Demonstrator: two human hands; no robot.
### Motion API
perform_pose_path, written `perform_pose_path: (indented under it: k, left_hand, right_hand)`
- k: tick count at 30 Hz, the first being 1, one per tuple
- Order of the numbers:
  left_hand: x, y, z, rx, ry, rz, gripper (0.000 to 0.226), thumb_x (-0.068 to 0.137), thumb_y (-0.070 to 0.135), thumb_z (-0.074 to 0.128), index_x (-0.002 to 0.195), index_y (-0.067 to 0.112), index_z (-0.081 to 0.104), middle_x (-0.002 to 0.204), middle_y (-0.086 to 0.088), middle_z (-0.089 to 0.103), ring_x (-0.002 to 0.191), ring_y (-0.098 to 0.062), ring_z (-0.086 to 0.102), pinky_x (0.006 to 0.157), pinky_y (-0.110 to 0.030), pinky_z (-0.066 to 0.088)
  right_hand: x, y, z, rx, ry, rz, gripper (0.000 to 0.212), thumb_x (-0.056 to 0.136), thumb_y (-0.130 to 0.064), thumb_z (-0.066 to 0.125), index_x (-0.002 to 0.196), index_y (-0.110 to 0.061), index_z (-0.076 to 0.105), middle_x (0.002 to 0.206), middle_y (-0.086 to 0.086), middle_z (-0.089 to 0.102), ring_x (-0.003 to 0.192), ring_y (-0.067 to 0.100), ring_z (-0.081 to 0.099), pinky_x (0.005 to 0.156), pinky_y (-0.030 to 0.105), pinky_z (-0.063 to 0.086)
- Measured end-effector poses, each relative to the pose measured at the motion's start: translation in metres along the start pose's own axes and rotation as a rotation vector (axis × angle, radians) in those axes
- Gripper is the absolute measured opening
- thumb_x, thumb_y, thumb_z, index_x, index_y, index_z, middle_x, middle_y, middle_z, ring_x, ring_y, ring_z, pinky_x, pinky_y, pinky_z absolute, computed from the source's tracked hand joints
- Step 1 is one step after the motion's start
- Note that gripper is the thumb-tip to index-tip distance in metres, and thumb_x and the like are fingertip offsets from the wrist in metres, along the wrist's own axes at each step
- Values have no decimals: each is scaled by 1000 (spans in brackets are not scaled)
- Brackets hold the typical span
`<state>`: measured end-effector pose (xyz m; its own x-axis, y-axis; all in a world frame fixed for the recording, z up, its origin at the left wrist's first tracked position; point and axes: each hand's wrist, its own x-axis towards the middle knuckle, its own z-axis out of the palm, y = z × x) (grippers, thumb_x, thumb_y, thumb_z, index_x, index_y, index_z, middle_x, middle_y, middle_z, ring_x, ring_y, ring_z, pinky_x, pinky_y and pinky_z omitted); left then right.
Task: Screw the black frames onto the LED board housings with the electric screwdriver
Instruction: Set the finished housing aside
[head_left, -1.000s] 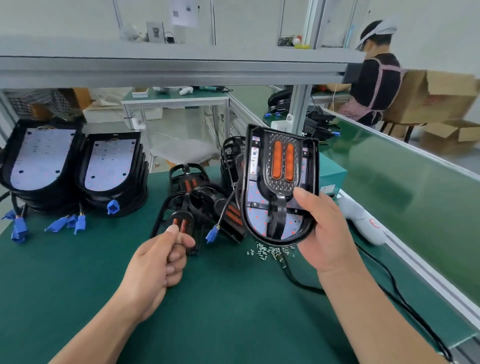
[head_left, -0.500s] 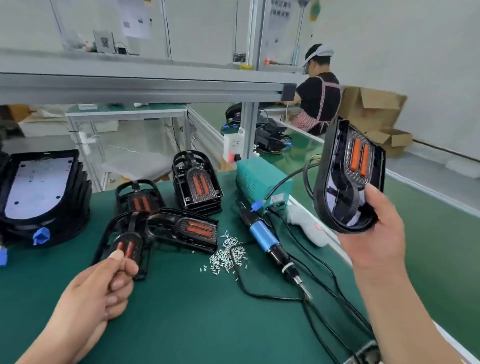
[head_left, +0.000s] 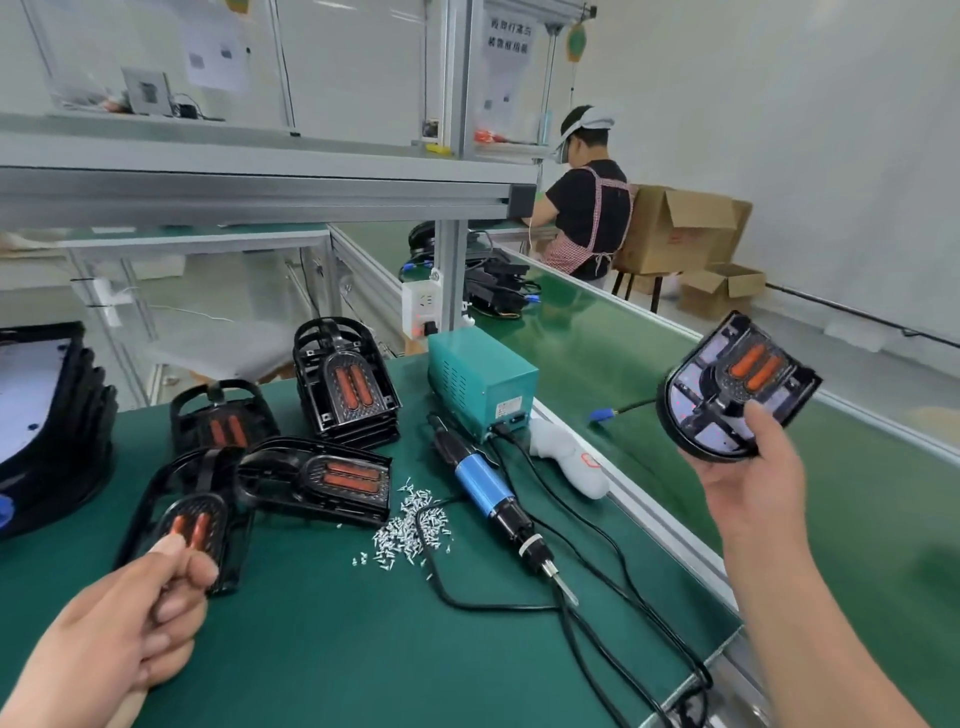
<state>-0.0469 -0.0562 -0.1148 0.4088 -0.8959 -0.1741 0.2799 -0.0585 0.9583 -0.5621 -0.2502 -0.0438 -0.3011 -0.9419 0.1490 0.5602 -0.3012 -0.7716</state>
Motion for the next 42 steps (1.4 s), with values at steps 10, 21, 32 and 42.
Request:
perform_pose_path:
  k: [10,21,32,42]
  left_hand:
    - [-2,-1,-2,21,-20,29,52,107,48,47,75,14,72,61,-1,33,37,-11,25,50,-22,20]
    - [-13,4,6,-31,-43,52,46,97,45,56,81,3,66,59,-2,35,37,-9,27,48,-17,21]
    - [-33,12,19,52,-47,85,40,108,38,52,85,13,73,68,1,38,50,-10,27,42,-16,24]
    - [-41,17,26,128,-5,79,33,110,32,52,96,5,64,69,1,38,53,-11,26,43,-23,20]
  right_hand:
    - [22,17,-38,-377,363,177,11,105,-20,65,101,-10,61,104,11,74,94,26,74,84,49,61]
    - [32,28,-46,-975,419,85,39,98,-34,66,114,-2,52,108,12,49,88,26,45,69,38,38]
    - [15,23,-37,-1194,417,-67,31,91,-25,59,107,-1,48,134,23,44,126,47,44,97,60,47]
    - [-37,37,29,-1189,-30,-295,45,99,-21,62,144,-11,59,149,10,56,142,25,42,115,37,34]
